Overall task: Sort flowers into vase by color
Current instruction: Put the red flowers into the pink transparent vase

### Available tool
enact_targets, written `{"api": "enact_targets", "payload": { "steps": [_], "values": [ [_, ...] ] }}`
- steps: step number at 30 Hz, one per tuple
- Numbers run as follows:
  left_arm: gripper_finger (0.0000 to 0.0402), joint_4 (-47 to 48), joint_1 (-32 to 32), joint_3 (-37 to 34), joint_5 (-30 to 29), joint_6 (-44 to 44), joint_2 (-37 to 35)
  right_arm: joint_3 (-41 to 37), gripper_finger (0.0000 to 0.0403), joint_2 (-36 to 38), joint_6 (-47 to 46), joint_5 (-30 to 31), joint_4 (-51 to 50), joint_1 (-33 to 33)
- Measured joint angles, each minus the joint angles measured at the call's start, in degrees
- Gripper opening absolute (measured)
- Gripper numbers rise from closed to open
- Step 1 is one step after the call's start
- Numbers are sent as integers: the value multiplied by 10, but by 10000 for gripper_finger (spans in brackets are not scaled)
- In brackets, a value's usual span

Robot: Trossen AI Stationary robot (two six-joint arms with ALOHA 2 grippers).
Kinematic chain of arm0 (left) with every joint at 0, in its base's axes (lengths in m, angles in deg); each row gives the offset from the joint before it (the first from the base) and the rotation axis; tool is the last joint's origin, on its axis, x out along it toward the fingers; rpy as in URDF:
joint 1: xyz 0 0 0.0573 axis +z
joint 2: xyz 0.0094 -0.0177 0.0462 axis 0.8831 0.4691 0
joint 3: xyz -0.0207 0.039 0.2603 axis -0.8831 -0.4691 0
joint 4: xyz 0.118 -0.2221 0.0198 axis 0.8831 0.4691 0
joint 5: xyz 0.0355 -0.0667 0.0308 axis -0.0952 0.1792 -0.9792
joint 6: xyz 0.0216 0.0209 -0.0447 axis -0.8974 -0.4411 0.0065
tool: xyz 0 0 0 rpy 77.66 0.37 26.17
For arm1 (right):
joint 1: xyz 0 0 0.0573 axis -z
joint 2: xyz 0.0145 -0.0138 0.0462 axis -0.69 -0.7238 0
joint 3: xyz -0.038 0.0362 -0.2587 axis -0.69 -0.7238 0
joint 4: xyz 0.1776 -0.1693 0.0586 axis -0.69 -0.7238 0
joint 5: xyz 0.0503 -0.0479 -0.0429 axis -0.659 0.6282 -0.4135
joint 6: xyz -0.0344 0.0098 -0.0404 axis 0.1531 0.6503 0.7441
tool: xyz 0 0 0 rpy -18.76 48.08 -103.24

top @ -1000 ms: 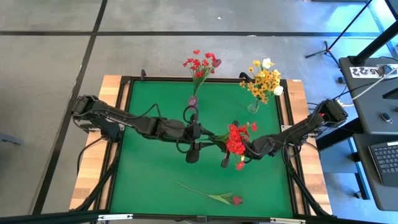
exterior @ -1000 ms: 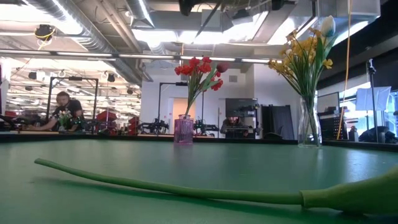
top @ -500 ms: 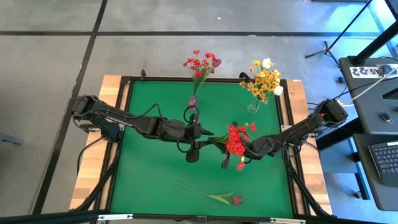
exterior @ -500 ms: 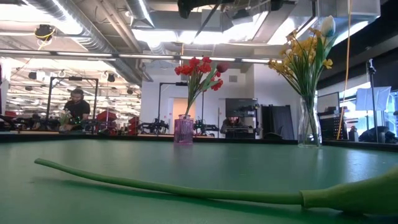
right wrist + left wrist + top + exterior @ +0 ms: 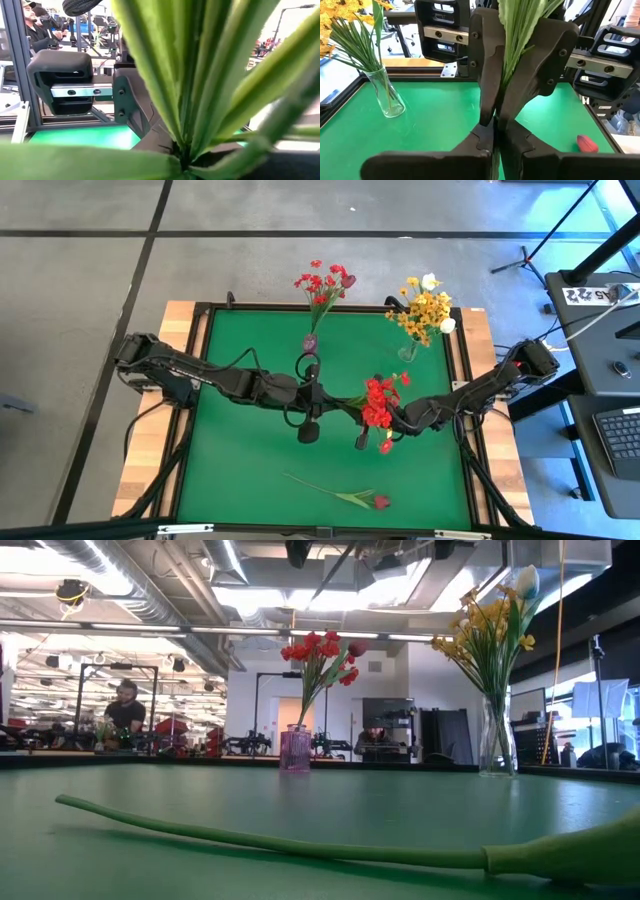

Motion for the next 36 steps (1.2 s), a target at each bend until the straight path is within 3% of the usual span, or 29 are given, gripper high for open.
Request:
{"api": "enact_targets", "payload": {
  "steps": [5, 15, 20, 25, 36],
  "values": [
    [4, 1, 0, 0, -2, 3, 0, 0, 45, 0, 19, 1, 1, 0],
    [1, 29, -5, 0, -60, 8, -35, 0, 197, 16, 33, 33, 0, -10],
    [1, 57, -5, 0, -80, 4, -63, -1, 246, 45, 76, 56, 0, -42],
    [0, 63, -5, 0, -116, -2, -86, -1, 269, 70, 117, 113, -3, -84],
    [0, 58, -2, -1, -155, -37, -161, -1, 270, 72, 163, 256, -28, -149]
  ]
}}
